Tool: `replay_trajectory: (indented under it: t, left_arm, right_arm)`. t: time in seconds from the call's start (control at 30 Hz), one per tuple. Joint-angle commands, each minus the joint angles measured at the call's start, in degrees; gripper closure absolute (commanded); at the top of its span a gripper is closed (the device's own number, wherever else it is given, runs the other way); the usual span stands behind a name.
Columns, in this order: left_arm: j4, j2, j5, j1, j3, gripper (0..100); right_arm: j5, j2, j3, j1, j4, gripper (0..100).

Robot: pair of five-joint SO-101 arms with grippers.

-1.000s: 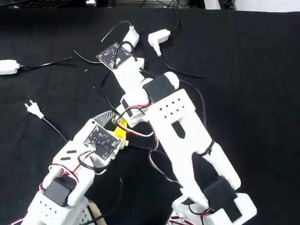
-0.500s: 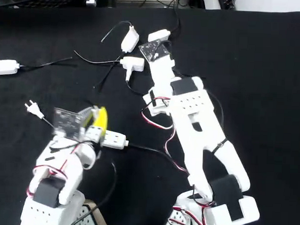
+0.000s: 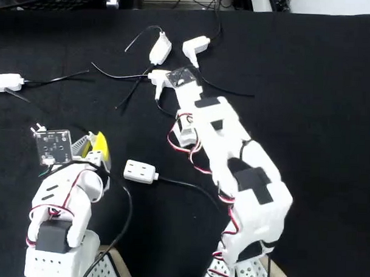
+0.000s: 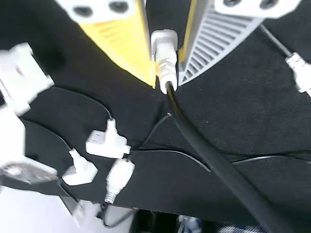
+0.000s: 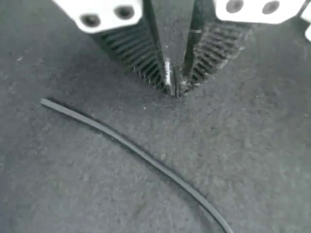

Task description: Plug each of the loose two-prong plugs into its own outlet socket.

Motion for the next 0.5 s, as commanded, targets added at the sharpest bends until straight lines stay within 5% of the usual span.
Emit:
replay_trajectory:
  t: [0.0, 0.23, 0.47]
  left_arm:
    - [1.67, 2.46, -3.78, 5.49, -2.77, 97]
    - [-2.99, 20.66, -5.80, 9.10, -7.43, 97]
    - [-10.55, 38.86, -0.53, 9.54, -12.53, 97]
  right_arm:
    - [-0.18, 0.48, -4.26, 1.23, 1.05, 98.6]
    - [-0.18, 0.48, -3.91, 1.23, 0.44, 98.6]
    - [-0.18, 0.48, -4.09, 1.14, 0.44, 98.6]
